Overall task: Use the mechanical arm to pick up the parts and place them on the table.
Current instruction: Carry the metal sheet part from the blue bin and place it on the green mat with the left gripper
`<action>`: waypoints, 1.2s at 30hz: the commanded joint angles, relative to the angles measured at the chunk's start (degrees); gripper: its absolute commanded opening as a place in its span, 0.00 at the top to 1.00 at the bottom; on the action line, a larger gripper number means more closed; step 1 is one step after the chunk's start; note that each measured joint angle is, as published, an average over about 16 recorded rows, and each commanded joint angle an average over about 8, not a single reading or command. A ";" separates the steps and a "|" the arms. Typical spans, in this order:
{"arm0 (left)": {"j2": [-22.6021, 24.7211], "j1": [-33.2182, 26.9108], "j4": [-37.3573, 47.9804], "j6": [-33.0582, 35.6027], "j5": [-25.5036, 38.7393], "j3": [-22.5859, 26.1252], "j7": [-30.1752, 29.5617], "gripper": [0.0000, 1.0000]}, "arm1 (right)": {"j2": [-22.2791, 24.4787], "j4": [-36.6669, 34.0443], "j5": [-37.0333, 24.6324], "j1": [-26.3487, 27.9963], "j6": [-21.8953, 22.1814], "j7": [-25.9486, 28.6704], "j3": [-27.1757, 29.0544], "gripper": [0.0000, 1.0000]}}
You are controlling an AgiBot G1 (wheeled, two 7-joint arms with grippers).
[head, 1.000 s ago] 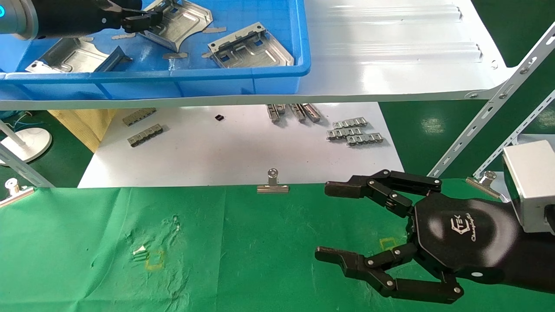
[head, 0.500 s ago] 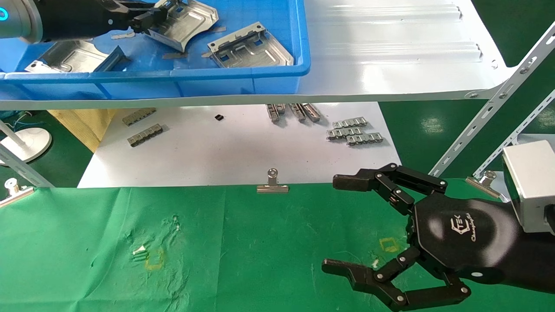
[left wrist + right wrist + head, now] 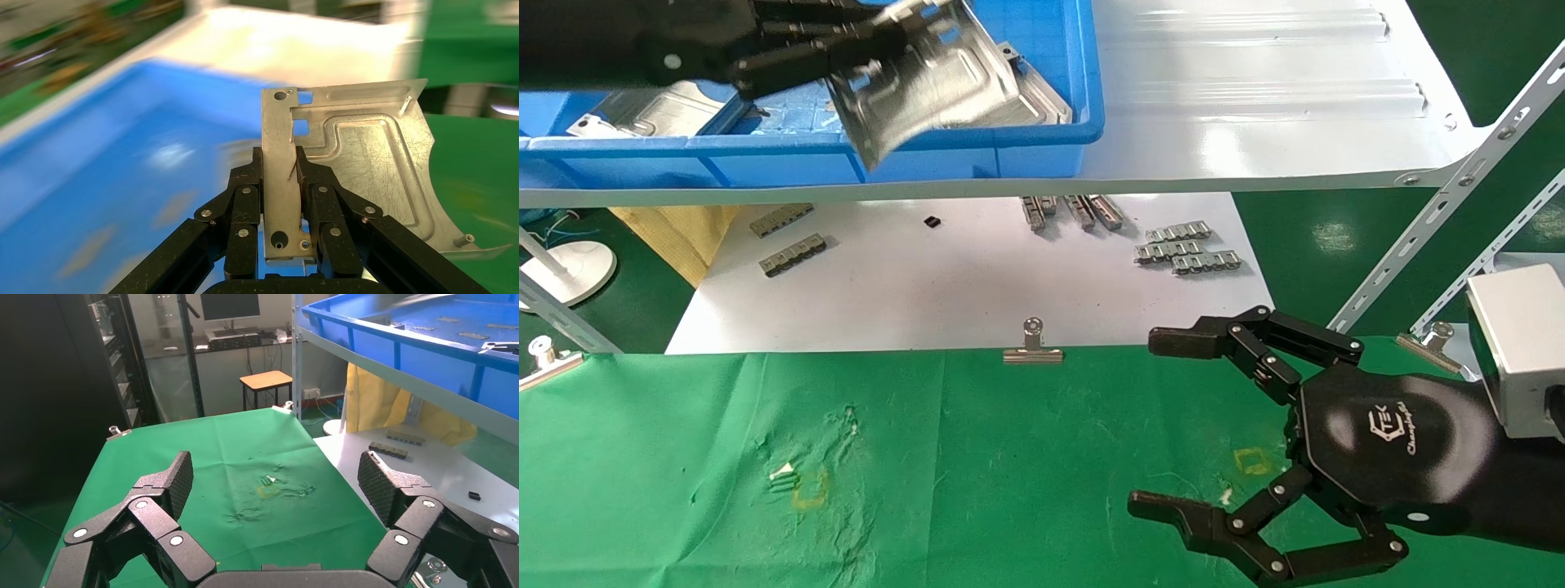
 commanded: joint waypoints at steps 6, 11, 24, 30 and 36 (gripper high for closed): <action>-4.04 5.04 -12.55 6.91 -5.71 2.53 1.88 1.00 | 0.00 0.00 0.00 0.00 0.00 0.00 0.00 0.00; -10.34 9.59 -24.56 6.59 -11.87 7.35 0.05 1.00 | 0.00 0.00 0.00 0.00 0.00 0.00 0.00 0.00; -21.80 20.65 -33.55 5.70 -17.78 19.84 7.47 1.00 | 0.00 0.00 0.00 0.00 0.00 0.00 0.00 0.00; -20.78 27.25 -27.81 5.28 -18.65 23.03 20.55 1.00 | 0.00 0.00 0.00 0.00 0.00 0.00 0.00 0.00; -18.50 28.71 -21.34 4.76 -17.42 25.13 31.35 1.00 | 0.00 0.00 0.00 0.00 0.00 0.00 0.00 0.00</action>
